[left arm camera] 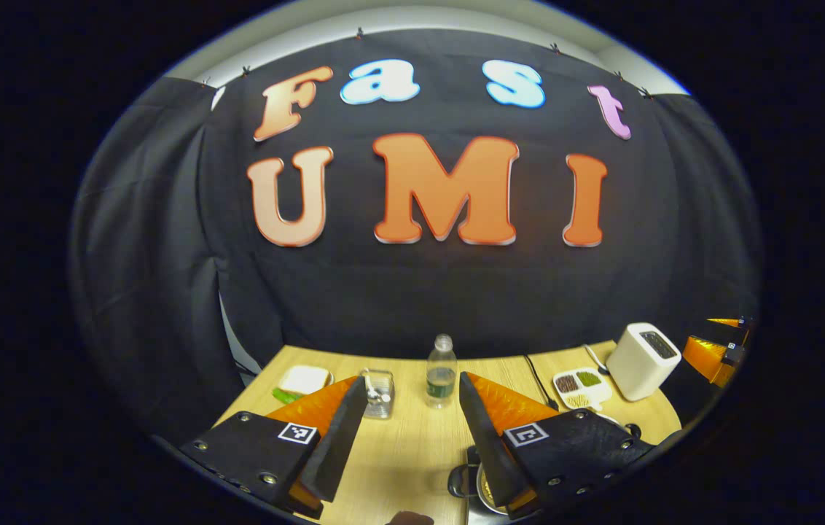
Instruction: First push the handle of the pot to place it horizontally, then grasp the pot with both hands and set it on the induction cooktop.
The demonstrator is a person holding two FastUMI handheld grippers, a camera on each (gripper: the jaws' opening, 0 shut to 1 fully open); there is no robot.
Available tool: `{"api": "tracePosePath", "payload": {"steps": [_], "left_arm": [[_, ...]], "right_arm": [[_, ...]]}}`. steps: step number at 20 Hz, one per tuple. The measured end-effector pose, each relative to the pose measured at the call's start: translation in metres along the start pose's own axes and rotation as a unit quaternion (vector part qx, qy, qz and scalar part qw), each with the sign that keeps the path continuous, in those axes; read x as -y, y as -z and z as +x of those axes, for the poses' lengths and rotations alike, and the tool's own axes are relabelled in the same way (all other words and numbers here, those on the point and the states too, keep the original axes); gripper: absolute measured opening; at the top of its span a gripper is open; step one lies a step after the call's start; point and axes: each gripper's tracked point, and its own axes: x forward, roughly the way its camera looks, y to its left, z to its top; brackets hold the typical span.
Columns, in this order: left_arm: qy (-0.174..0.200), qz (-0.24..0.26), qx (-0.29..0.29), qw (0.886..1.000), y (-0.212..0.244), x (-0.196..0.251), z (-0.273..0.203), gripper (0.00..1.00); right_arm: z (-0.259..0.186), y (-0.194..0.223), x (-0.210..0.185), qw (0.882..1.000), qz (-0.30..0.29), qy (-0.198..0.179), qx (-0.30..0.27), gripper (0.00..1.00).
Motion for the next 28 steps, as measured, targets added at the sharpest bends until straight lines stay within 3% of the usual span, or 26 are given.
{"api": "tracePosePath", "payload": {"steps": [5, 7, 8, 11, 14, 16, 17, 18, 22, 28], "left_arm": [[-0.026, -0.040, 0.116, 0.992, -0.107, -0.023, -0.038, 0.75], [-0.027, -0.061, 0.155, 0.986, -0.147, -0.032, -0.054, 0.77], [-0.026, -0.072, 0.170, 0.983, -0.161, -0.032, -0.065, 0.77], [-0.044, -0.091, 0.197, 0.975, -0.200, -0.048, -0.095, 0.74], [-0.063, -0.100, 0.232, 0.966, -0.220, -0.071, -0.127, 0.73], [-0.073, -0.094, 0.258, 0.959, -0.232, -0.078, -0.150, 0.73], [-0.074, -0.094, 0.271, 0.955, -0.236, -0.079, -0.157, 0.79], [-0.069, -0.095, 0.279, 0.953, -0.239, -0.075, -0.163, 0.76], [-0.088, -0.088, 0.269, 0.955, -0.229, -0.074, -0.166, 0.73], [-0.090, -0.085, 0.266, 0.956, -0.226, -0.053, -0.173, 0.73]], "right_arm": [[-0.027, -0.114, -0.015, 0.994, -0.029, -0.006, 0.104, 0.93], [-0.037, -0.157, -0.021, 0.989, -0.039, -0.003, 0.145, 0.98], [-0.044, -0.174, -0.021, 0.986, -0.041, -0.001, 0.159, 0.94], [-0.073, -0.215, -0.037, 0.980, -0.036, -0.019, 0.196, 0.97], [-0.087, -0.230, -0.038, 0.975, -0.042, -0.022, 0.218, 0.97], [-0.090, -0.230, -0.036, 0.976, -0.033, -0.018, 0.215, 0.97], [-0.089, -0.227, -0.037, 0.977, -0.030, -0.017, 0.211, 0.97], [-0.090, -0.226, -0.037, 0.978, -0.027, -0.022, 0.208, 0.97], [-0.090, -0.222, -0.037, 0.979, -0.032, -0.031, 0.199, 0.97], [-0.086, -0.214, -0.038, 0.979, -0.022, -0.030, 0.200, 0.95]]}}
